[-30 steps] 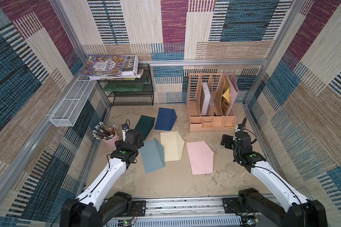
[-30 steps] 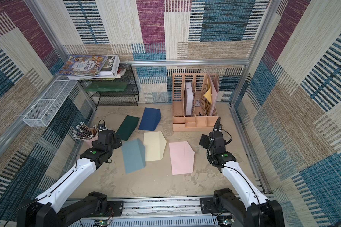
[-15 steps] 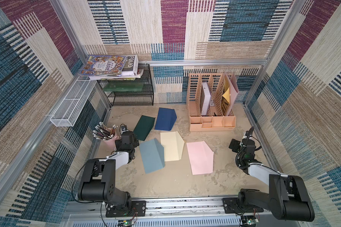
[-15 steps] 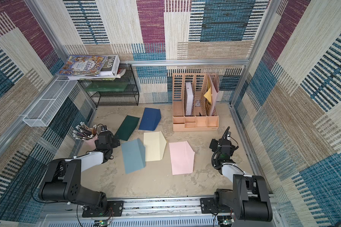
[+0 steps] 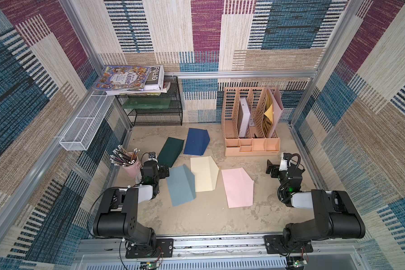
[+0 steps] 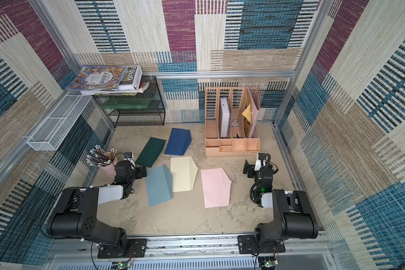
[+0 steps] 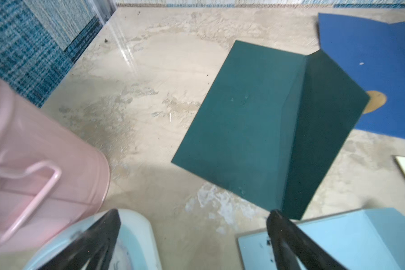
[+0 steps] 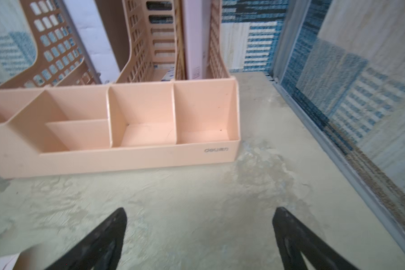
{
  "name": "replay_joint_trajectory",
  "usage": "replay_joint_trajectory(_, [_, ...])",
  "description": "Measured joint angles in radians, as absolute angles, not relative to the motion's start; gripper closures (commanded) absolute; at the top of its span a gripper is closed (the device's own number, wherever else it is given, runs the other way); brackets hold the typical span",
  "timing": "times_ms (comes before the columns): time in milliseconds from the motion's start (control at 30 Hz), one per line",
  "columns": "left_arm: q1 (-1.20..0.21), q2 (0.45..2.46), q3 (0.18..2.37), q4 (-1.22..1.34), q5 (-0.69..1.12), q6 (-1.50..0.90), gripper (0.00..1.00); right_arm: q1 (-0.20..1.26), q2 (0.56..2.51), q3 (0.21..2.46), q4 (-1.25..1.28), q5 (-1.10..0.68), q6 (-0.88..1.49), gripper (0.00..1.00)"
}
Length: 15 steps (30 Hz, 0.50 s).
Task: Open the envelope
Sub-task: Reset both arms
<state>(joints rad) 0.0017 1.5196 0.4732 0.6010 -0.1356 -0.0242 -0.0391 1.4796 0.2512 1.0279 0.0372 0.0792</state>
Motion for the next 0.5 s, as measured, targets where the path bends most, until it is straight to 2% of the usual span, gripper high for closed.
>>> replay_joint_trajectory(500, [0.003,1.514,0.475,0.633,-0.105,-0.019,0.01,-0.018,1.479,0.286,1.029,0.078,0.044,0.04])
